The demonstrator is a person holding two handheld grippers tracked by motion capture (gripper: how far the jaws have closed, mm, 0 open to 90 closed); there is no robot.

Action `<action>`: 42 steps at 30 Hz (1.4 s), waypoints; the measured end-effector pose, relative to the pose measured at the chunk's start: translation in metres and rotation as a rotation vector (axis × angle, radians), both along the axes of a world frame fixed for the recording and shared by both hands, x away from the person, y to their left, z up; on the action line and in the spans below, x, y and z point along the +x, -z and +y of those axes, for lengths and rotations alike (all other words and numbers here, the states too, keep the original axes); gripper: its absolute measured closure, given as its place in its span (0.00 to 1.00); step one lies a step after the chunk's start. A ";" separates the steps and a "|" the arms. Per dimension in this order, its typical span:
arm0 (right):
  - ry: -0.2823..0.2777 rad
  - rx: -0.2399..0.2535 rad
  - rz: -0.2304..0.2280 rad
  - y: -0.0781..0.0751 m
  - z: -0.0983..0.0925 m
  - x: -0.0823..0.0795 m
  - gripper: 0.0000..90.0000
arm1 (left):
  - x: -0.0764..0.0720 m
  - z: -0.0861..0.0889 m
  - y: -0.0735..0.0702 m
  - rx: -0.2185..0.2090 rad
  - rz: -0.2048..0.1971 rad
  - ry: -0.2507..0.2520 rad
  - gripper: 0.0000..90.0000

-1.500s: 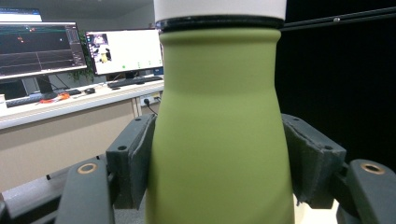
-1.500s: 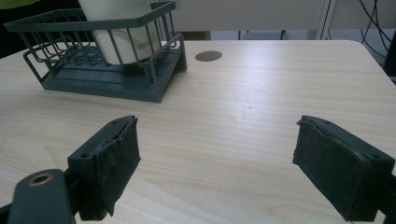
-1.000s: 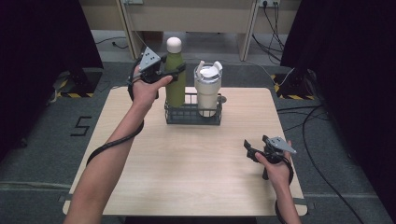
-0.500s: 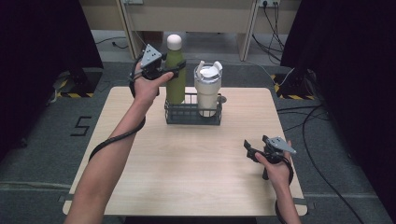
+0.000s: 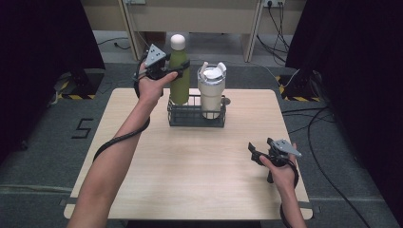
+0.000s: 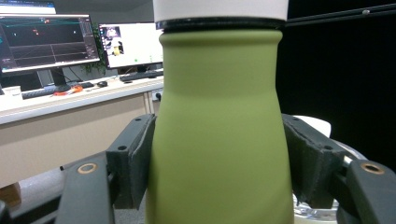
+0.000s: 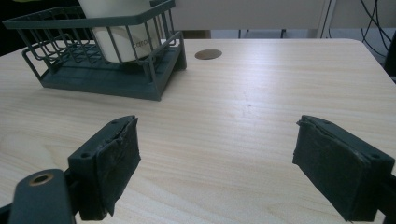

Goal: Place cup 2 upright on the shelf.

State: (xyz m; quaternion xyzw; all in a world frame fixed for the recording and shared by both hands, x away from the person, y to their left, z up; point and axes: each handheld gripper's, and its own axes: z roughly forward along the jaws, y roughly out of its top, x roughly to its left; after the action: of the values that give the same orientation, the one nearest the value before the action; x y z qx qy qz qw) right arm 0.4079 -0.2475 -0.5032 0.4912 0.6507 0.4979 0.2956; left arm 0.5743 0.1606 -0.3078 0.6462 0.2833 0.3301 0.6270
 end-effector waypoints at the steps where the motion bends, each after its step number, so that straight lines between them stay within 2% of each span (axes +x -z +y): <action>1: 0.000 0.000 0.000 0.000 0.000 0.000 0.16 | 0.001 0.000 0.001 0.003 0.004 -0.001 0.35; 16: -0.001 0.001 0.007 0.000 0.001 0.000 0.16 | 0.015 -0.002 0.021 0.028 0.057 -0.026 0.35; 21: -0.005 -0.004 0.005 0.001 0.001 0.000 0.16 | 0.016 -0.002 0.026 0.047 0.063 -0.037 0.35; 25: -0.006 -0.004 0.005 0.001 0.002 0.001 0.16 | 0.017 0.000 0.030 0.030 0.075 -0.036 0.35; 42: -0.009 -0.007 0.005 0.002 0.002 0.000 0.16 | 0.017 -0.005 0.049 0.064 0.104 -0.042 0.35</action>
State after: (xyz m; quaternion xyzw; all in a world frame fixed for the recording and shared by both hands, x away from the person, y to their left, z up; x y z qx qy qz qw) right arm 0.4083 -0.2455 -0.5050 0.4885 0.6554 0.4955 0.2936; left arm 0.5916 0.1556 -0.3565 0.6760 0.3182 0.3181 0.5836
